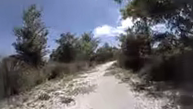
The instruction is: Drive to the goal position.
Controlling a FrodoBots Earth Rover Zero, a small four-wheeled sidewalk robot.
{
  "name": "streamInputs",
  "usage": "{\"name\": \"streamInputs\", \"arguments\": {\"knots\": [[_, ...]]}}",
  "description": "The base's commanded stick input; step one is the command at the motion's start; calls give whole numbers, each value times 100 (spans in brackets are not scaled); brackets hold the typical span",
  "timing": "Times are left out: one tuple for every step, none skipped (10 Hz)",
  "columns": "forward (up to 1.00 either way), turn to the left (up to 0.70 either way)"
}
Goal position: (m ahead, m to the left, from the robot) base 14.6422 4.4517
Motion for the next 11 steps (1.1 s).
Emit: {"name": "streamInputs", "arguments": {"knots": [[50, 0], [50, 0], [50, 0], [50, 0], [50, 0], [50, 0], [50, 0], [50, 0], [50, 0], [50, 0], [50, 0]]}}
